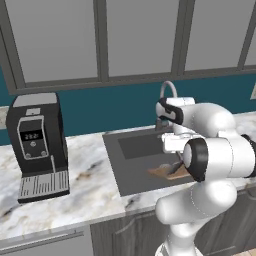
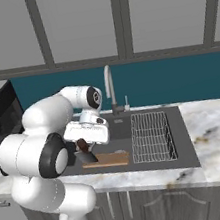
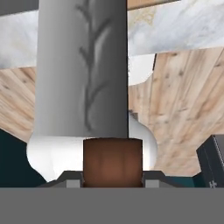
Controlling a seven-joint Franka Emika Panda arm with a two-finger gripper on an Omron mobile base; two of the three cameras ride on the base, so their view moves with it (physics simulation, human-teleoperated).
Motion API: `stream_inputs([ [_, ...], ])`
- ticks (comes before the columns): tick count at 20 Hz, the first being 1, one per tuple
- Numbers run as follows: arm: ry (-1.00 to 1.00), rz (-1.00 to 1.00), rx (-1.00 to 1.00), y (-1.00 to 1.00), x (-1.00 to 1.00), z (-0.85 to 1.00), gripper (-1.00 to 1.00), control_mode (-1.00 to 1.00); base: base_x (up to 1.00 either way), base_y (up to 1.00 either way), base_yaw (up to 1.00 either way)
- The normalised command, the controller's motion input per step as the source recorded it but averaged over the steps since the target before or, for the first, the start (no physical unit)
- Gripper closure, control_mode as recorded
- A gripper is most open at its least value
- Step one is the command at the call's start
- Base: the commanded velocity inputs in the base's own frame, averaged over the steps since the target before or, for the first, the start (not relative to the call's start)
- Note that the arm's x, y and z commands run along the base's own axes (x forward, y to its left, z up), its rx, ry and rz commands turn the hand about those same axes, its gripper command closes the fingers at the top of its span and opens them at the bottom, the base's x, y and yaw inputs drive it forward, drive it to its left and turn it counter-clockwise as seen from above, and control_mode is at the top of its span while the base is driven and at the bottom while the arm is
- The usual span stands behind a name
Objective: Move the cutting board and knife to the sink. Then move spray from the cabinet to the counter.
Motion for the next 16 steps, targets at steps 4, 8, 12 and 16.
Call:
stream_inputs([
  [4,-0.10,0.00,0.00,0.00,0.06,-0.03,1.00,-1.00,0.00,0.00,0.00],
  [8,-0.18,0.00,0.00,0.00,0.14,0.00,1.00,-1.00,0.00,0.00,0.00],
  [12,-0.13,-0.01,0.00,0.00,0.23,0.00,1.00,-1.00,0.00,0.00,0.00],
  [16,-0.01,-0.04,0.00,0.00,0.30,-0.12,1.00,-1.00,0.00,0.00,0.00],
])
